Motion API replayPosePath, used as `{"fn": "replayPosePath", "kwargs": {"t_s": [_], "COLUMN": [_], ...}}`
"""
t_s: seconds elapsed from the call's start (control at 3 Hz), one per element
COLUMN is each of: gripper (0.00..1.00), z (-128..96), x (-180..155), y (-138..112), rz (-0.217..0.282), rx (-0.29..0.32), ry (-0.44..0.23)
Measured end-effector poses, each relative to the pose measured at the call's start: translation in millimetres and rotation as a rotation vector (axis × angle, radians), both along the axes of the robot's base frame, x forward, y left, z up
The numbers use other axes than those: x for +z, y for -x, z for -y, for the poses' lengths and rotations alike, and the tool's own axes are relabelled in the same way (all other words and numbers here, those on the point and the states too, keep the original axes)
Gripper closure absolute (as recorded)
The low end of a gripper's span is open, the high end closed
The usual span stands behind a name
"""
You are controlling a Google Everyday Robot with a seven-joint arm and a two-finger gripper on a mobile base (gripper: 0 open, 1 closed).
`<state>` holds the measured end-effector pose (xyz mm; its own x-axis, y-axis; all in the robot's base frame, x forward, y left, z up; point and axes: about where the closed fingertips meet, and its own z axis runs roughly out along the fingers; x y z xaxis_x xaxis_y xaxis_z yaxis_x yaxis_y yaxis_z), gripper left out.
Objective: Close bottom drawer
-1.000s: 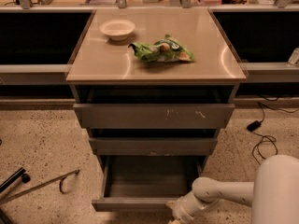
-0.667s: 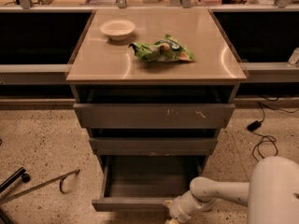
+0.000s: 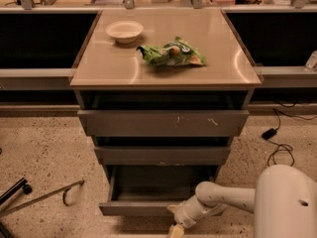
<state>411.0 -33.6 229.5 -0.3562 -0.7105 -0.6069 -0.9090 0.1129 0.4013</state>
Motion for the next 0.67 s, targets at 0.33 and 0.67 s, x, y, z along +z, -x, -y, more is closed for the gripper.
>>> {"fn": "replayPosePath", "kwargs": {"t_s": [0.33,0.67], "gripper": [0.0,0.0], "z": [0.5,0.1], "x": [-7.8,-20.5], "y": [-2.6,-17.5], "rz": [0.001,0.021], "rx": [-0.003,-0.016], "ry": [-0.008,-0.055]}}
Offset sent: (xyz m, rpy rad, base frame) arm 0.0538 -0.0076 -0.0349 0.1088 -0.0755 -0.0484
